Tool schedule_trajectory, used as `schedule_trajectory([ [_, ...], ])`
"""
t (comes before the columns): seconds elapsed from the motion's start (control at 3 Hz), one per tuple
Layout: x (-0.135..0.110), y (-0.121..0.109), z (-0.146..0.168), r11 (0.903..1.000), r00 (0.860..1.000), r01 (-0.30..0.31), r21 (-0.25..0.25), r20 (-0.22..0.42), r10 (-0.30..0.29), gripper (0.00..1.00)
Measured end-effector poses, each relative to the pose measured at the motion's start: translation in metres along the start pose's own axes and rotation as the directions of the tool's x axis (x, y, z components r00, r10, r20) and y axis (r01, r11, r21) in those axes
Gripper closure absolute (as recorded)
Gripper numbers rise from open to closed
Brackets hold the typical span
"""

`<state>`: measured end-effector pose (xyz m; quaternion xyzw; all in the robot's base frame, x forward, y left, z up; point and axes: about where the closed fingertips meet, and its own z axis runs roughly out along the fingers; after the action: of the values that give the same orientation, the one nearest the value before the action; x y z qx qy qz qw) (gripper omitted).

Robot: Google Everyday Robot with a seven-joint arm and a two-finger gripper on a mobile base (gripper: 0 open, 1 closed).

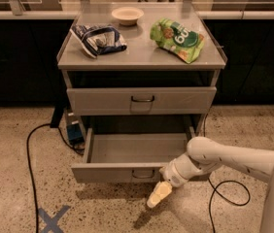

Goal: Close middle drawer

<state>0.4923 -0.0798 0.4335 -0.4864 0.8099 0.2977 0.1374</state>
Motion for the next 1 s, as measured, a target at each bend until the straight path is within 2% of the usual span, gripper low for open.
schedule_trajectory([
  [0.33,-0.033,-0.016,0.008,0.9984,0.998,0.056,-0.004,-0.013,-0.056,0.00],
  [0.67,-0.032,-0.018,0.009,0.9987,0.999,0.051,-0.003,-0.010,-0.051,0.00],
  [1.0,-0.039,-0.037,0.015,0.9998,0.999,0.019,-0.003,0.027,-0.019,0.00],
])
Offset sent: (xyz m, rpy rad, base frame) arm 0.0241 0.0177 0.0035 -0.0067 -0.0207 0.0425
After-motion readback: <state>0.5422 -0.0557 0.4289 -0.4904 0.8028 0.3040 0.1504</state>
